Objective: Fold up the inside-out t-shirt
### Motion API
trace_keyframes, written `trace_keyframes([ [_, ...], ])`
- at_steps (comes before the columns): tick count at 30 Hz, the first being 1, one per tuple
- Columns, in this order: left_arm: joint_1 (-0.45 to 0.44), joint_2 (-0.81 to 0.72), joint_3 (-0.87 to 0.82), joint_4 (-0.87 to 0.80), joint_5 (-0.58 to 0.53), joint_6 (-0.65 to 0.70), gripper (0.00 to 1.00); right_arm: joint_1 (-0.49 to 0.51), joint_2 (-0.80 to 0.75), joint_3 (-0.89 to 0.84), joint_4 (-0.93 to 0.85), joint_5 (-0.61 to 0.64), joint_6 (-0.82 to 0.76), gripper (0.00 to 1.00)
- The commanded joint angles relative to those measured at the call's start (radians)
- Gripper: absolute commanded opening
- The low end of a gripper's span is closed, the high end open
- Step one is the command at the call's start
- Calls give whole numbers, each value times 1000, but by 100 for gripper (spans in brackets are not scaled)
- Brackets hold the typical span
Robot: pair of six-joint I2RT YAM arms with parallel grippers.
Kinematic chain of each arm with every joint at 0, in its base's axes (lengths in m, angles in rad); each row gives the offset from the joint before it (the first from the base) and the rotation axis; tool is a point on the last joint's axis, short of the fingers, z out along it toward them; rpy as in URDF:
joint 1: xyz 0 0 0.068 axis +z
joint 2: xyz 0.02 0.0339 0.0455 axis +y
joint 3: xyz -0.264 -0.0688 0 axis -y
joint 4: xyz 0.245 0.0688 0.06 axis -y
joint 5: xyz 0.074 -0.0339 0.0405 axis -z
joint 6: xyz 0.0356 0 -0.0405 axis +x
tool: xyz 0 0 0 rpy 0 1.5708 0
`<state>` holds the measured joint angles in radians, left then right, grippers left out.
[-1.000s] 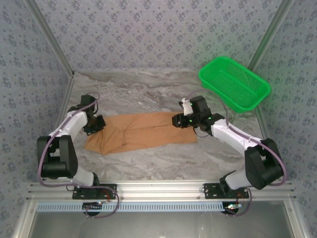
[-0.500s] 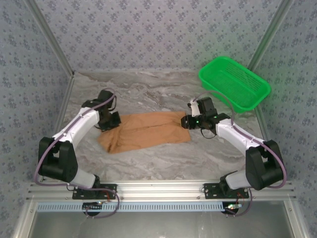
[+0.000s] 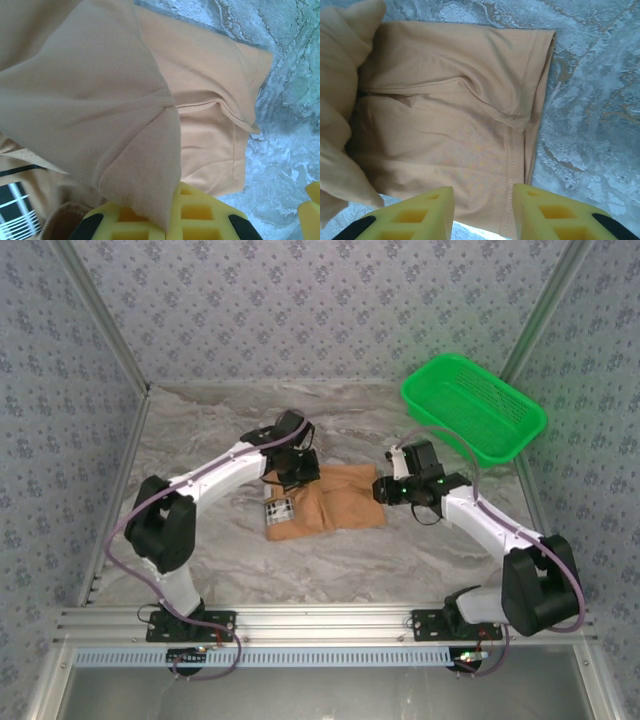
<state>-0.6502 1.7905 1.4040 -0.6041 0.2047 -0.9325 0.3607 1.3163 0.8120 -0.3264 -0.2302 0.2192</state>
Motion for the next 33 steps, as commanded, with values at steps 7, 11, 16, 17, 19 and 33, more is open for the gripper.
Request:
trace_keyframes([
  [7,-2,92,109,4,93,22,0,-12,-8,-31,-14,8,-1,38],
  [11,-6,96,121,8,101,20,0,-13,12,-28,-28,10,-5,38],
  [16,-13,106,145,-3,131,21,0,-12,18,-32,-20,6,-5,38],
  [17,-15,103,149,-6,132,22,0,-12,17,-33,-19,6,-4,38],
  [19,-17,96,159,-13,133,23,0,-12,21,-33,-17,8,-5,38],
  [33,-45,104,222,-63,145,39,0,-17,54,-34,-34,25,7,38],
])
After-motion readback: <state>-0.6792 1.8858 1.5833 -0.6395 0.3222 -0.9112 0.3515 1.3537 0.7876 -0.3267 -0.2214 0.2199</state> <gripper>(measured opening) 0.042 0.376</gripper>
